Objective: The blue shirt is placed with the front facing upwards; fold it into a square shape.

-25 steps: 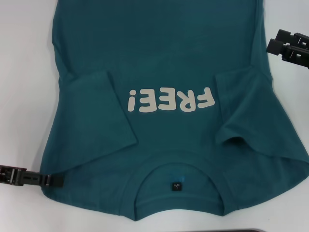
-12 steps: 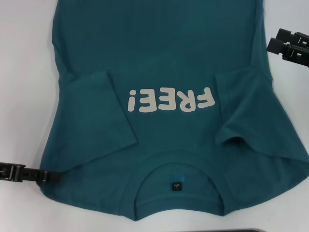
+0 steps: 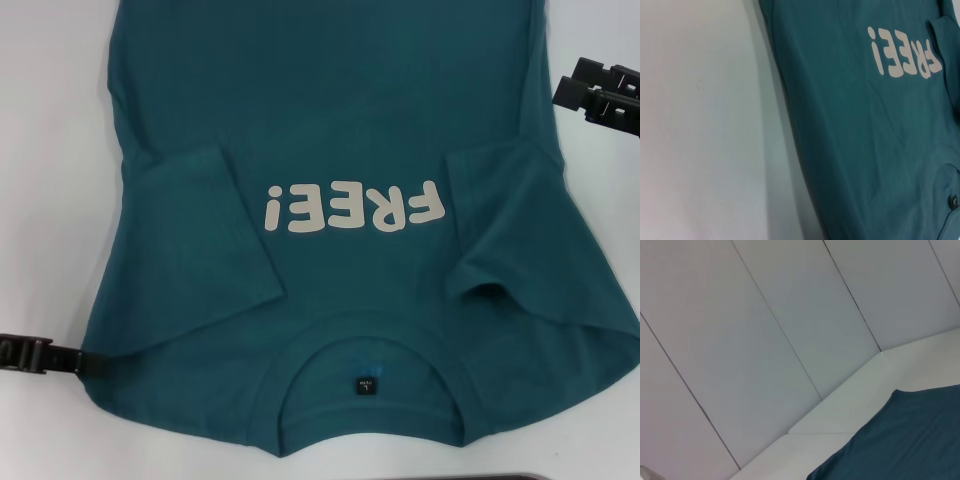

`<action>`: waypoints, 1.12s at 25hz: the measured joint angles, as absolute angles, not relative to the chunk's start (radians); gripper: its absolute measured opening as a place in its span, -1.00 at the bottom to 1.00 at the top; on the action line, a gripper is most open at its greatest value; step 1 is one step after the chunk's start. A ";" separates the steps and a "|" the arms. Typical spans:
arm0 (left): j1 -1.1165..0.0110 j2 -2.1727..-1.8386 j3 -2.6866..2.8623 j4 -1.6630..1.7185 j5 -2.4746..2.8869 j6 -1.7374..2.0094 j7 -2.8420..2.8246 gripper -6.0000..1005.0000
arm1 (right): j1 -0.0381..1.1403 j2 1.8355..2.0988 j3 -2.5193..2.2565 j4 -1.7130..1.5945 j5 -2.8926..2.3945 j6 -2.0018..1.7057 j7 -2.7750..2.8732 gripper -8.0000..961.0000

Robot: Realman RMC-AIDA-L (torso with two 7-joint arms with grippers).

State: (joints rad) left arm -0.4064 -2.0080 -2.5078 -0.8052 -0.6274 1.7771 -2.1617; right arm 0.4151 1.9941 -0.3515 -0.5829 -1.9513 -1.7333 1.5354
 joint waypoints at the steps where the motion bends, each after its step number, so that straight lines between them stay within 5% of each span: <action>1: -0.407 -2.007 -2.509 -0.806 -0.627 1.778 -2.163 -0.48 | 0.415 1.994 -0.352 -0.583 -1.951 -1.733 1.535 0.86; 7: -0.409 -2.004 -2.508 -0.804 -0.627 1.780 -2.167 -0.83 | 0.416 1.994 -0.352 -0.583 -1.951 -1.733 1.536 0.85; 14: -0.410 -2.004 -2.509 -0.804 -0.626 1.784 -2.165 -0.99 | 0.410 1.986 -0.360 -0.584 -1.960 -1.734 1.564 0.85; 28: -0.411 -2.014 -2.516 -0.811 -0.637 1.772 -2.159 -0.99 | 0.307 1.937 -0.352 -0.727 -2.166 -1.840 1.926 0.85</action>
State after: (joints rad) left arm -0.4110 -2.0140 -2.5161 -0.8114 -0.6370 1.7719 -2.1586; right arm 0.3067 1.9371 -0.3517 -0.7269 -2.1660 -1.8400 1.9262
